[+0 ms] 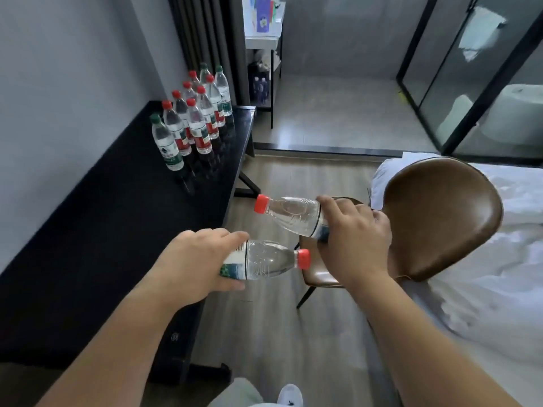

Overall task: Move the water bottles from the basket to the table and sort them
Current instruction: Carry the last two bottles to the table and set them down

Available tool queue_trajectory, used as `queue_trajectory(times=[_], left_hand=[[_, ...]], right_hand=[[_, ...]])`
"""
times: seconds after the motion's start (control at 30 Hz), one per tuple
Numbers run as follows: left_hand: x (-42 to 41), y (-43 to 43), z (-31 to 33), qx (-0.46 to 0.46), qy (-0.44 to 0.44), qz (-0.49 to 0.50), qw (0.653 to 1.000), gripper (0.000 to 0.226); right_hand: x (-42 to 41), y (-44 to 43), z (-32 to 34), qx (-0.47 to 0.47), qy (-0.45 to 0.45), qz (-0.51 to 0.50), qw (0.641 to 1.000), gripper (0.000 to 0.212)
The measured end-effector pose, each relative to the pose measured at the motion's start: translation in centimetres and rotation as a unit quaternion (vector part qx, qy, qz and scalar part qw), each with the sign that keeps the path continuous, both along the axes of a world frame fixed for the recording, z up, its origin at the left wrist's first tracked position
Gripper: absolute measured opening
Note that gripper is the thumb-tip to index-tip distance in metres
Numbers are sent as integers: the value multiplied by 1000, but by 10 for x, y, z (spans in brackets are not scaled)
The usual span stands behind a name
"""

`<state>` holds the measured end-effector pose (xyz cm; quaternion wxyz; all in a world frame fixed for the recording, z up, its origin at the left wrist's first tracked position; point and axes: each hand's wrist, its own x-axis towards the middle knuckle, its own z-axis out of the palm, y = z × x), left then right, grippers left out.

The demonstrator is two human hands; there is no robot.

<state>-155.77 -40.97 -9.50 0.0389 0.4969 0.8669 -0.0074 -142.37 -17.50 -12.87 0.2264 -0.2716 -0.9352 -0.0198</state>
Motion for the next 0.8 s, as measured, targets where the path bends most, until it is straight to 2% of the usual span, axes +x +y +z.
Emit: queue_trajectory(times=[0.4,0.6,0.8], left_hand=[[-173,94,-32,15,-13,46,999,77],[-277,131,-26,15,-7,53,998,82],[-344,140,-21,15,-14,108,994,81]], right_hand=[[-192,94,-21,-10,-41,42,998,77],[-295,126,-9,-16,-70,73,995,76],[-382,141,-5,-9,-83,111,990,75]])
